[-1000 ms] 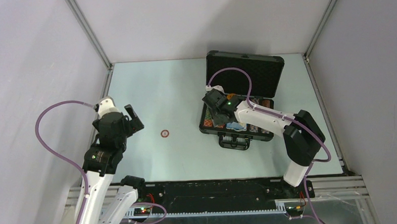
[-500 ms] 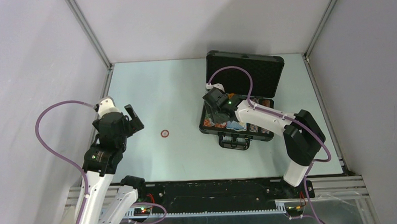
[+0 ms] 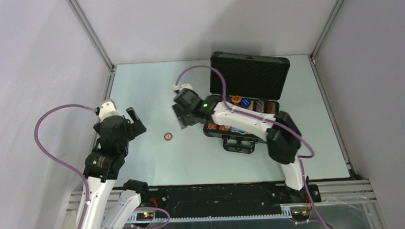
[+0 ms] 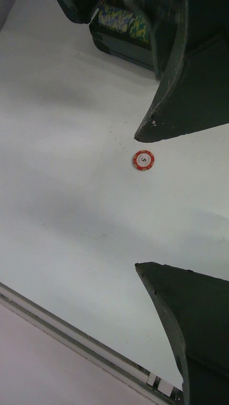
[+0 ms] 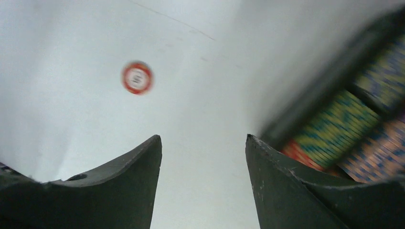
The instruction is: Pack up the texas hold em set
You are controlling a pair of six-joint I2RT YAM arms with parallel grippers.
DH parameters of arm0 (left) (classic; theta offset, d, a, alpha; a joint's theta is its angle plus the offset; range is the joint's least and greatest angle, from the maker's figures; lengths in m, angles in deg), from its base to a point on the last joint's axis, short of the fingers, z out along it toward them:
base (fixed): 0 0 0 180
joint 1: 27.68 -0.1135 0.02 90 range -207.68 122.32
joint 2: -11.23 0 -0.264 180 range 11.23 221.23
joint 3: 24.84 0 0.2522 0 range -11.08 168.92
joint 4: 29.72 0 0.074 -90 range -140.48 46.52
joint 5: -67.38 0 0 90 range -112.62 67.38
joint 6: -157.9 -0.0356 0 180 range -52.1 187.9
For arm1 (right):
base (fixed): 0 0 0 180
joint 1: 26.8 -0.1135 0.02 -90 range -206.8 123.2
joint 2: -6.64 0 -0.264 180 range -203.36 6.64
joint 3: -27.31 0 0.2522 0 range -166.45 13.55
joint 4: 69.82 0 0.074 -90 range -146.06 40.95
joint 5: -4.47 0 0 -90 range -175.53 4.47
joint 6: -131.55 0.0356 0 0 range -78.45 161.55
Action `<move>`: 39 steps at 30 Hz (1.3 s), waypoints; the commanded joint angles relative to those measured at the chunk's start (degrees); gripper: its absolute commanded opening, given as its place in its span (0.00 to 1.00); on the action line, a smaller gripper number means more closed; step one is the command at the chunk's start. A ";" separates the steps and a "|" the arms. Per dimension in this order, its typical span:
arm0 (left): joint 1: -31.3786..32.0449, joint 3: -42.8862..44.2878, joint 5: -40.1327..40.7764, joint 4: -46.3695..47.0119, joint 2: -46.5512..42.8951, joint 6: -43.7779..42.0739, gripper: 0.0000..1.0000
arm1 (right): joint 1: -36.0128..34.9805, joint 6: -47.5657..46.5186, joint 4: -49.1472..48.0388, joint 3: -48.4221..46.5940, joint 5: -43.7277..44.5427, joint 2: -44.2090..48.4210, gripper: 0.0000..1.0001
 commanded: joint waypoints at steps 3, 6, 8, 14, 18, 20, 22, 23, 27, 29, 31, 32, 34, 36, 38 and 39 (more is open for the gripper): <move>-0.51 0.97 3.31 0.36 -3.18 1.29 1.00 | -4.18 0.14 1.29 -16.60 -6.60 -14.23 0.72; -0.55 0.85 3.91 0.35 -4.18 1.51 1.00 | -4.77 0.38 2.62 -23.38 -7.87 -21.79 0.73; -0.51 0.89 3.88 0.37 -4.17 1.53 1.00 | -5.25 0.26 3.52 -27.86 -7.05 -26.08 0.74; -0.56 0.88 3.38 0.31 -3.76 1.36 1.00 | -5.61 -0.39 2.81 -32.71 -5.47 -32.21 0.77; -0.51 0.90 3.32 0.34 -3.66 1.39 1.00 | -5.63 -0.96 2.94 -33.03 -5.46 -33.70 0.77; -0.49 0.90 3.26 0.36 -3.65 1.40 1.00 | -5.75 -1.43 3.39 -33.41 -5.33 -34.38 0.76; -0.52 0.87 3.23 0.41 -3.55 1.39 1.00 | -5.98 -2.06 4.03 -34.06 -5.08 -35.11 0.74; -0.54 0.93 3.22 0.44 -3.51 1.34 1.00 | -6.16 -2.28 4.71 -34.38 -4.90 -35.70 0.72; -0.64 0.84 3.23 0.46 -3.41 1.39 1.00 | -6.89 -4.22 7.33 -36.53 -3.37 -37.58 0.66; -0.65 0.83 3.23 0.40 -3.39 1.39 1.00 | -7.30 -4.85 8.24 -37.30 -2.84 -38.48 0.63; -0.65 0.81 3.22 0.41 -3.32 1.33 1.00 | -7.68 -5.30 8.73 -37.63 -2.62 -39.11 0.61; -0.65 0.85 3.22 0.40 -3.23 1.37 1.00 | -7.85 -5.44 8.84 -37.67 -2.58 -39.45 0.61; -0.60 0.81 3.21 0.47 -3.21 1.37 1.00 | -8.16 -5.73 9.13 -37.76 -2.50 -39.91 0.60; -0.61 0.86 3.22 0.46 -3.24 1.35 1.00 | -8.50 -6.10 9.44 -37.83 -2.49 -40.38 0.59; -0.63 0.82 3.22 0.34 -3.21 1.37 1.00 | -8.79 -6.45 9.69 -37.86 -2.40 -40.72 0.57; -0.58 0.85 3.22 0.41 -3.21 1.35 1.00 | -8.99 -6.66 9.76 -37.86 -2.33 -40.83 0.56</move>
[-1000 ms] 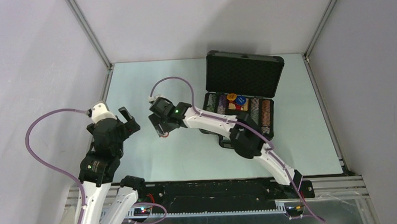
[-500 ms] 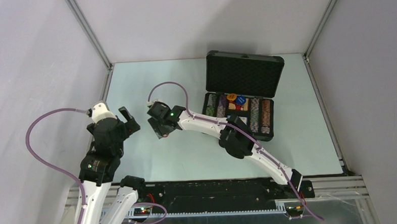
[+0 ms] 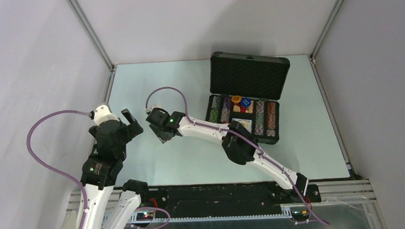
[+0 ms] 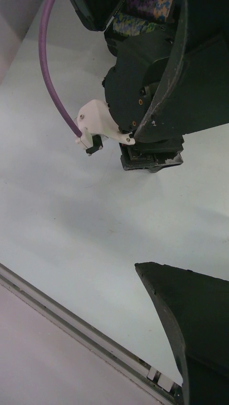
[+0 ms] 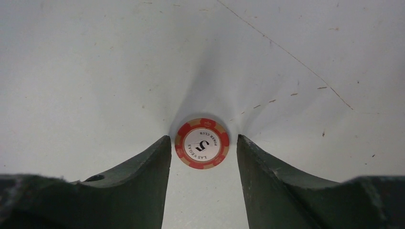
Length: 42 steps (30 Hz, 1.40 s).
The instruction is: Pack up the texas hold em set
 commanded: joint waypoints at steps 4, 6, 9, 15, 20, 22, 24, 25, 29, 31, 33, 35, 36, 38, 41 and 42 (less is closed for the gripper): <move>-0.58 0.85 0.71 0.49 0.42 0.86 1.00 | -1.89 -1.67 4.62 -0.40 -0.18 -4.06 0.55; -0.53 0.87 0.71 0.49 0.50 0.80 1.00 | -2.04 -1.90 4.80 -0.25 0.23 -4.11 0.54; -0.56 0.83 0.69 0.50 0.49 0.85 1.00 | -2.10 -2.14 5.29 -0.01 1.49 -4.05 0.50; -0.60 0.89 0.65 0.44 0.60 0.81 1.00 | -1.54 -2.01 4.58 2.76 5.18 -2.84 0.45; -0.52 0.85 0.73 0.43 0.59 0.78 1.00 | 0.55 -1.23 1.10 8.14 6.41 1.60 0.41; -0.58 0.83 0.69 0.47 0.60 0.76 1.00 | 1.50 -1.10 -0.20 11.18 6.48 3.93 0.41; -0.56 0.82 0.62 0.49 0.67 0.72 1.00 | 2.42 -0.95 -1.13 14.28 6.59 6.53 0.41; -0.57 0.83 0.61 0.45 0.68 0.74 1.00 | 2.79 -0.63 -1.41 16.54 6.72 7.93 0.41; -0.59 0.83 0.60 0.45 0.73 0.79 1.00 | 4.23 0.39 -3.95 25.02 7.24 13.50 0.40; -0.58 0.81 0.55 0.39 0.81 0.73 1.00 | 4.69 0.64 -5.69 29.16 7.31 16.58 0.40; -0.59 0.82 0.47 0.47 0.90 0.74 1.00 | 4.76 0.77 -7.40 32.21 7.07 19.07 0.40; -0.56 0.81 0.43 0.46 0.92 0.77 1.00 | 4.69 0.78 -8.05 33.89 6.18 20.67 0.40; -0.53 0.85 0.43 0.45 0.94 0.79 1.00 | 4.68 0.77 -8.08 34.23 5.99 21.02 0.40; -0.55 0.85 0.47 0.48 1.01 0.74 1.00 | 4.54 0.65 -7.99 34.16 5.36 21.47 0.41; -0.60 0.79 0.59 0.47 1.01 0.73 1.00 | 4.32 0.81 -7.95 33.88 4.97 21.85 0.42; -0.60 0.80 0.59 0.44 1.03 0.72 1.00 | 4.32 0.80 -8.08 33.83 5.16 21.98 0.43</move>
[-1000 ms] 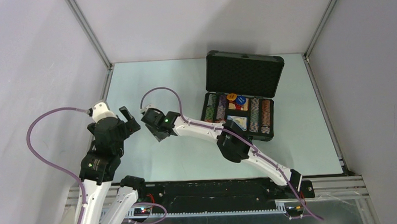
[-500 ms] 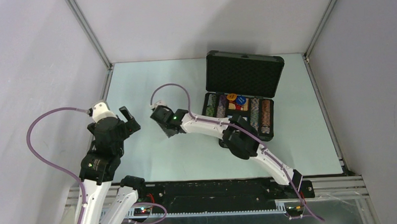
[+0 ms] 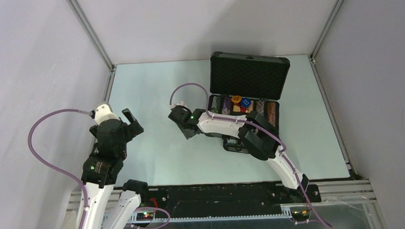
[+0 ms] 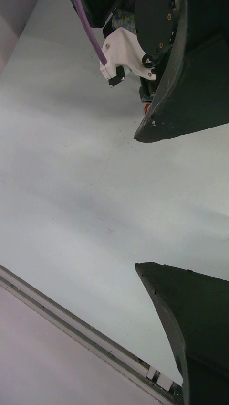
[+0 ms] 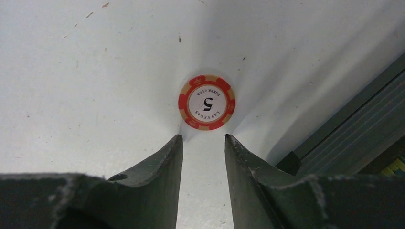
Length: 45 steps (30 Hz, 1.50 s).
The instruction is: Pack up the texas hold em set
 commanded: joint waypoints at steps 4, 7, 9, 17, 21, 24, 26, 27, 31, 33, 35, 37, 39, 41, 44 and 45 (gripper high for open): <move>-0.52 0.75 0.47 0.46 0.52 0.79 1.00 | 0.26 0.42 0.04 -0.40 -0.09 2.55 0.61; -0.55 0.80 0.40 0.51 0.58 0.78 1.00 | 1.53 0.55 0.35 -2.23 -1.69 1.78 0.68; -0.60 0.79 0.44 0.37 0.58 0.73 1.00 | 2.15 0.49 1.09 -3.76 -2.24 0.55 0.69; -0.54 0.75 0.45 0.43 0.50 0.77 1.00 | 3.28 -0.20 3.22 -9.13 -5.25 -5.65 0.63; -0.51 0.80 0.44 0.48 0.41 0.72 1.00 | 3.28 0.13 3.46 -9.52 -6.23 -6.33 0.58; -0.60 0.73 0.36 0.49 0.49 0.72 1.00 | 3.31 0.35 3.68 -8.82 -6.47 -6.27 0.55; -0.58 0.74 0.36 0.44 0.49 0.72 1.00 | 3.22 0.45 3.86 -8.46 -6.59 -6.13 0.52; -0.53 0.72 0.36 0.48 0.49 0.72 1.00 | 3.18 0.49 3.94 -8.31 -6.54 -6.06 0.51; -0.56 0.77 0.32 0.46 0.47 0.71 1.00 | 3.05 0.70 3.50 -7.17 -5.47 -5.06 0.46; -0.60 0.78 0.27 0.48 0.49 0.75 1.00 | 3.05 0.61 2.90 -6.57 -5.10 -4.32 0.45; -0.60 0.80 0.27 0.44 0.49 0.75 1.00 | 3.04 0.30 2.40 -6.46 -4.53 -3.41 0.43; -0.60 0.79 0.39 0.48 0.43 0.75 1.00 | 2.93 -0.21 1.97 -6.68 -3.87 -2.57 0.42; -0.56 0.84 0.44 0.49 0.40 0.74 1.00 | 2.87 -0.74 1.67 -7.13 -3.15 -1.68 0.42; -0.55 0.73 0.44 0.52 0.38 0.76 1.00 | 2.87 -1.03 1.32 -7.39 -2.75 -0.70 0.42; -0.58 0.80 0.44 0.46 0.40 0.71 1.00 | 2.98 -1.22 1.10 -7.91 -2.60 1.12 0.42; -0.59 0.76 0.44 0.49 0.40 0.76 1.00 | 2.99 -1.19 1.16 -8.18 -2.49 1.81 0.42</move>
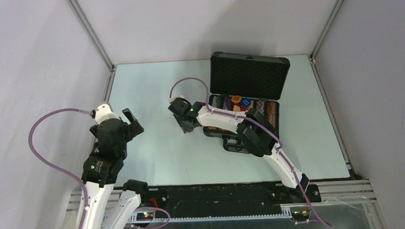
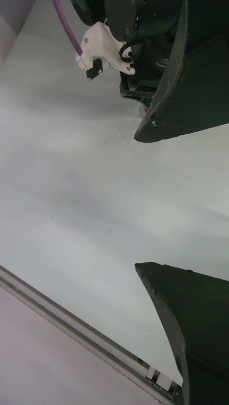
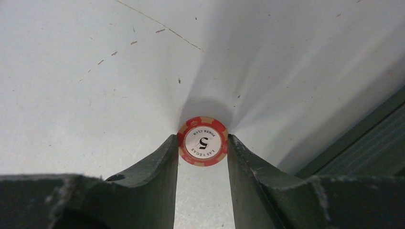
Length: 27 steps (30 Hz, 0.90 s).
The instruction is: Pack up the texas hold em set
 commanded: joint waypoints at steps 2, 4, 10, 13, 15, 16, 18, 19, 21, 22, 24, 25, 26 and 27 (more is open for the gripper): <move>-0.55 0.80 0.44 0.50 0.09 0.72 1.00 | 0.04 -0.91 -0.43 -1.06 2.34 7.10 0.43; -0.58 0.78 0.52 0.44 0.06 0.78 1.00 | 0.16 -0.89 -0.40 -1.08 2.65 8.76 0.43; -0.61 0.79 0.53 0.49 0.01 0.74 1.00 | 1.46 -0.79 0.65 0.68 4.64 15.21 0.44; -0.52 0.72 0.55 0.43 0.03 0.72 1.00 | 3.40 0.44 0.21 7.23 5.79 20.89 0.45; -0.59 0.79 0.51 0.51 0.03 0.76 1.00 | 5.42 1.26 -1.06 12.86 5.24 24.89 0.44; -0.60 0.80 0.40 0.48 0.10 0.72 1.00 | 6.61 1.59 -1.85 14.81 5.03 26.15 0.45; -0.57 0.79 0.36 0.48 0.10 0.75 0.99 | 8.15 1.95 -2.54 19.97 5.05 29.73 0.44; -0.55 0.75 0.36 0.45 0.14 0.77 0.99 | 8.61 2.06 -2.58 22.65 5.05 31.55 0.45; -0.59 0.84 0.36 0.46 0.10 0.78 0.98 | 8.79 2.25 -2.57 25.73 5.10 33.32 0.44; -0.59 0.75 0.40 0.45 0.11 0.73 0.98 | 8.75 2.45 -2.43 26.48 5.19 33.71 0.44; -0.59 0.82 0.44 0.46 0.14 0.71 0.98 | 8.64 2.84 -2.15 28.16 5.43 34.38 0.45; -0.67 0.81 0.38 0.48 0.19 0.78 0.98 | 8.62 2.98 -2.16 28.98 5.55 34.60 0.45; -0.68 0.81 0.41 0.46 0.20 0.75 0.98 | 8.66 3.25 -2.17 29.67 5.63 34.68 0.45; -0.64 0.81 0.37 0.48 0.25 0.72 0.98 | 8.69 3.37 -2.13 29.94 5.65 34.69 0.45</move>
